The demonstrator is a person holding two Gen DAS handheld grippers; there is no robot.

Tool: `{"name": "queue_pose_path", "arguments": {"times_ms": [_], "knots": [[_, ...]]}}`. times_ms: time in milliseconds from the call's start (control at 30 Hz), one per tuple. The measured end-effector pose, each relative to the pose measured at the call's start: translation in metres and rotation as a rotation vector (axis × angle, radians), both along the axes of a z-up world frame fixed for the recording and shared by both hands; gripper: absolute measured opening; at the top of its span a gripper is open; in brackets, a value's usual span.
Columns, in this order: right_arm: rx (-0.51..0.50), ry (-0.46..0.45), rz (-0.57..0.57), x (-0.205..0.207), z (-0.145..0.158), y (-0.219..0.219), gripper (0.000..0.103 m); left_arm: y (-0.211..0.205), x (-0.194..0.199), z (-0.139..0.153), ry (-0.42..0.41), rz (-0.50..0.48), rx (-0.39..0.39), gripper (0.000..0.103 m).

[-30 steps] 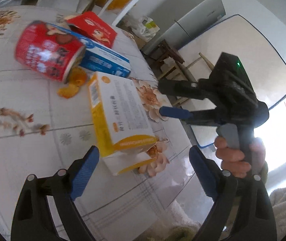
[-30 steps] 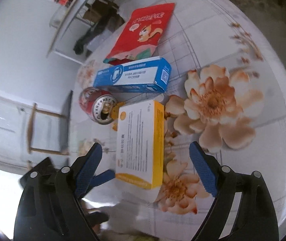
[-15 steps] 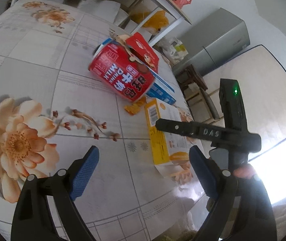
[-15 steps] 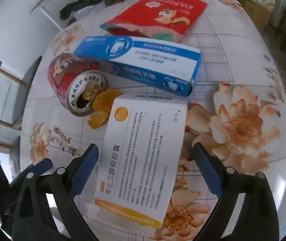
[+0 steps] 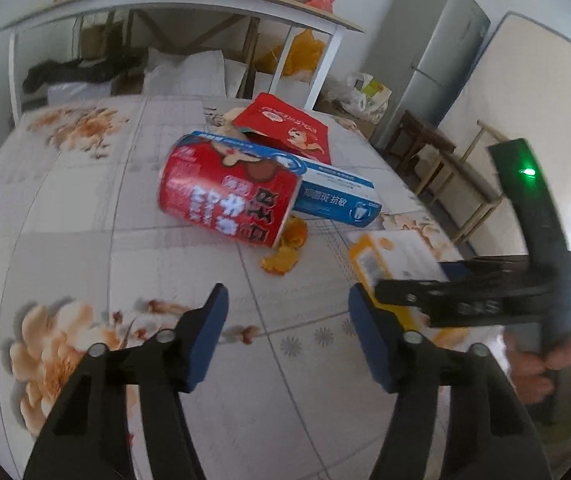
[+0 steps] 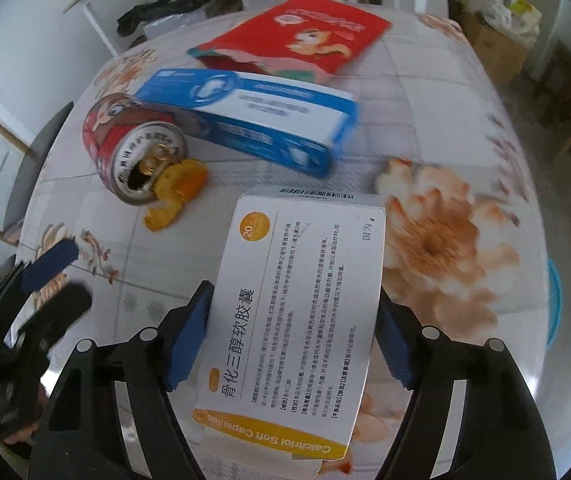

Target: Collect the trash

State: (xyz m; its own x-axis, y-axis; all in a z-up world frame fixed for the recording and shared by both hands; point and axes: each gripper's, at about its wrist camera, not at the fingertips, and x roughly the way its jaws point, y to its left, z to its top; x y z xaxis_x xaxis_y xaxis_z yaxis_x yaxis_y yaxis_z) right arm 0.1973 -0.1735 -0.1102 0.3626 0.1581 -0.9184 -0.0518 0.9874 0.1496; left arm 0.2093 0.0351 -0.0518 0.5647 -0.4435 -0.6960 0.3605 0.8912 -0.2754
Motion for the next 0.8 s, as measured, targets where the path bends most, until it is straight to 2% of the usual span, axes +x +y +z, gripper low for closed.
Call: {"name": "queue_pose_path", "arguments": {"times_ms": [100,267,433,600,800], "knots": [[0.010,-0.005,-0.033,-0.007,0.000,-0.015,0.071,-0.009,0.013,-0.008,0.042,0.018,-0.018,0.046],[0.038,-0.019,-0.062,-0.016,0.001,-0.033,0.071,-0.007,0.038,-0.024,0.141,0.123,-0.058,0.031],[0.053,-0.038,-0.059,-0.021,0.002,-0.038,0.071,-0.011,0.041,-0.025,0.134,0.166,-0.049,0.020],[0.079,-0.043,-0.063,-0.027,0.005,-0.051,0.071,-0.021,0.037,-0.027,0.134,0.150,-0.029,0.000],[0.108,-0.036,-0.071,-0.037,0.010,-0.066,0.071,-0.026,0.018,-0.023,0.142,0.101,-0.021,0.000]]}}
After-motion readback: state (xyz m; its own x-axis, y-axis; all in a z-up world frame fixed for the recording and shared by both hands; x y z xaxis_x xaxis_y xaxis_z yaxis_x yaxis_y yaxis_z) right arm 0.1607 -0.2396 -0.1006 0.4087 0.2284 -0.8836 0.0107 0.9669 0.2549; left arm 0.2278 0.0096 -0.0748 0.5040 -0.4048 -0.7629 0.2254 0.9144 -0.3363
